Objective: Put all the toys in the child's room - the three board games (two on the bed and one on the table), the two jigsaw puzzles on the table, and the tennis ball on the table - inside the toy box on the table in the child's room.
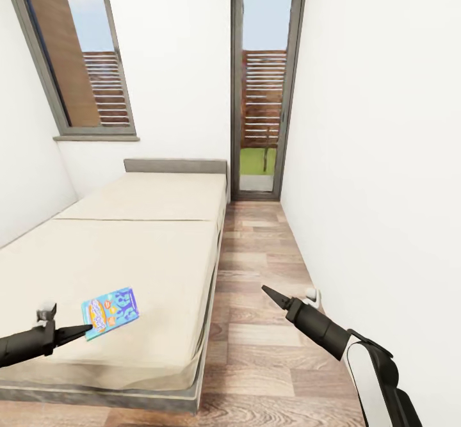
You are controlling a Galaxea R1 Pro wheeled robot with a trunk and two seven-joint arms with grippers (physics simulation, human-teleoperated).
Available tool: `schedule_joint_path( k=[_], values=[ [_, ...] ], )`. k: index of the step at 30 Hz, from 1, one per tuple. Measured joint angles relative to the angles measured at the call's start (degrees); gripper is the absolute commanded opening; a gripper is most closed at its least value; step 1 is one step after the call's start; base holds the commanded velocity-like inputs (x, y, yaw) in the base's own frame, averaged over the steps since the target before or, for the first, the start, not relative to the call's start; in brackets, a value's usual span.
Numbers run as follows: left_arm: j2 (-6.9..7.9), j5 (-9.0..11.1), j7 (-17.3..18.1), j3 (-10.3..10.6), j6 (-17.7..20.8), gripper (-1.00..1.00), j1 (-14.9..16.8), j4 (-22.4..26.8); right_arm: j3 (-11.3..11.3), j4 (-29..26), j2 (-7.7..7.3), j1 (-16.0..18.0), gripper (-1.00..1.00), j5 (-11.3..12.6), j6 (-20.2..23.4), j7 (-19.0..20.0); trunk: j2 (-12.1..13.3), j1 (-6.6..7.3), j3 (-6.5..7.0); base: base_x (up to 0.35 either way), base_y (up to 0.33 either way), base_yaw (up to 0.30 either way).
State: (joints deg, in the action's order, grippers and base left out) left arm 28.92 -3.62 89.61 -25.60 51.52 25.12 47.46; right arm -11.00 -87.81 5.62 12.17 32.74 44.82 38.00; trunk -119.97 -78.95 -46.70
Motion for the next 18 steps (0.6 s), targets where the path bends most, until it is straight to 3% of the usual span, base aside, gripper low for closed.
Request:
schedule_joint_path(
  k=[7, 12, 18],
  values=[
    [3.44, 1.4, 0.1, -0.2, 0.1, -1.0, 0.0, 0.0, 0.3, -0.2, -0.04, 0.0, 1.0, -0.4, 4.0, -7.7, 2.8, 1.52, 1.26, -0.057, 0.0, 0.0],
    [6.47, 2.1, 0.1, -0.2, 0.1, -1.0, 0.0, -0.3, 0.4, -0.5, 0.21, 0.0, 1.0, -0.5, 4.8, -8.5, 4.8, 2.63, 2.15, -0.108, 0.0, 0.0],
    [7.99, 2.3, 0.1, -0.2, 0.1, -1.0, 0.0, -0.6, 0.6, -0.5, 0.35, 0.0, 1.0, -0.5, 4.9, -8.6, 7.2, 3.95, 3.23, -0.012, 0.0, 0.0]
  ],
)
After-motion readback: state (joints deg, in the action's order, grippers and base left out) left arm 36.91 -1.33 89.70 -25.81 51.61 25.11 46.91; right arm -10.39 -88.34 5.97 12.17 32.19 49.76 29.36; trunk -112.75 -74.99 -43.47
